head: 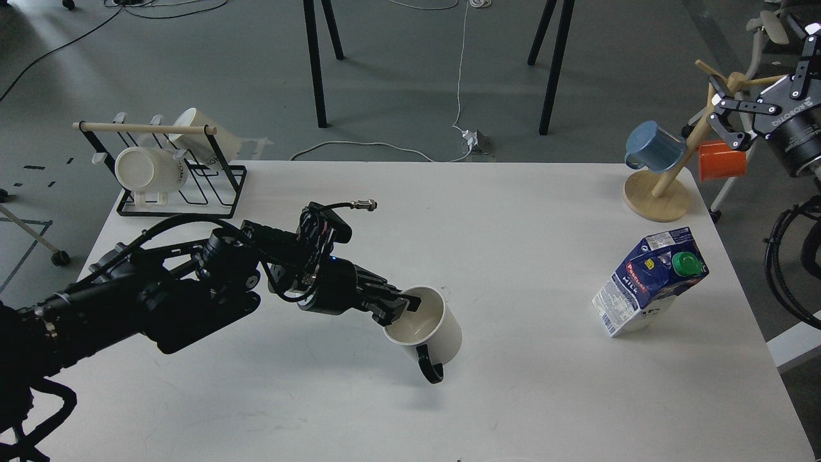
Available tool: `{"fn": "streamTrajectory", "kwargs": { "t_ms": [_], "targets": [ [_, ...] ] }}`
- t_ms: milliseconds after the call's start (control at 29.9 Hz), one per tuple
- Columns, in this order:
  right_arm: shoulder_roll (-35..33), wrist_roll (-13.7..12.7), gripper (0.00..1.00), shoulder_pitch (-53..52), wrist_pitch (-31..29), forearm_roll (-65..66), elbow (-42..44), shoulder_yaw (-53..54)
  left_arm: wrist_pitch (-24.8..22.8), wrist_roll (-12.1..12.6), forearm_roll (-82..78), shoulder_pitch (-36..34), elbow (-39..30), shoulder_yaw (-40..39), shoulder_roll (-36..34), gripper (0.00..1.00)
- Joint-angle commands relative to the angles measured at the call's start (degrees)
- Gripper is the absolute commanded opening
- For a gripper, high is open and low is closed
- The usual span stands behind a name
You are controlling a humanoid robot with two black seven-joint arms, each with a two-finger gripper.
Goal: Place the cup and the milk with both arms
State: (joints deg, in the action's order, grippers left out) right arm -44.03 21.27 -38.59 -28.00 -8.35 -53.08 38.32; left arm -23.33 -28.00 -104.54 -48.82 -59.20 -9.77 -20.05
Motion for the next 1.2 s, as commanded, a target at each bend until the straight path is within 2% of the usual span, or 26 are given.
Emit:
{"fn": "streamTrajectory", "kwargs": {
  "t_ms": [0, 301, 635, 702, 802, 970, 1170],
  "targets": [
    [0.0, 0.0, 0.99, 0.0, 0.0, 0.0, 0.1, 0.0, -0.2, 0.0, 0.0, 0.0, -0.1, -0.2, -0.1, 0.24],
    [0.0, 0.0, 0.99, 0.1, 0.0, 0.0, 0.1, 0.1, -0.4, 0.0, 0.1, 0.0, -0.5, -0.2, -0.5, 0.33],
    [-0.7, -0.4, 0.99, 0.4, 0.0, -0.1, -1.0, 0.1, -0.5, 0.0, 2.3, -0.5, -0.8, -1.9, -0.5, 0.66],
    [-1.6, -0.4, 0.99, 0.4, 0.0, 0.1, -1.2, 0.5, -1.0, 0.0, 7.9, -0.3, -0.8, -5.1, -1.6, 0.73],
    [-3.3, -0.5, 0.99, -0.3, 0.0, 0.3, -1.2, 0.5, -4.7, 0.0, 19.6, 0.0, 0.0, -9.1, -2.7, 0.86],
    [-5.8, -0.6, 0.99, -0.4, 0.0, 0.4, -1.1, 0.8, -4.7, 0.0, 34.0, -0.1, 0.5, -12.8, -7.3, 0.95],
    [-7.4, 0.1, 0.99, -0.3, 0.0, 0.3, -1.1, 4.7, -4.7, 0.0, 48.4, 2.5, 0.8, -16.9, -13.1, 0.98]
  ]
}}
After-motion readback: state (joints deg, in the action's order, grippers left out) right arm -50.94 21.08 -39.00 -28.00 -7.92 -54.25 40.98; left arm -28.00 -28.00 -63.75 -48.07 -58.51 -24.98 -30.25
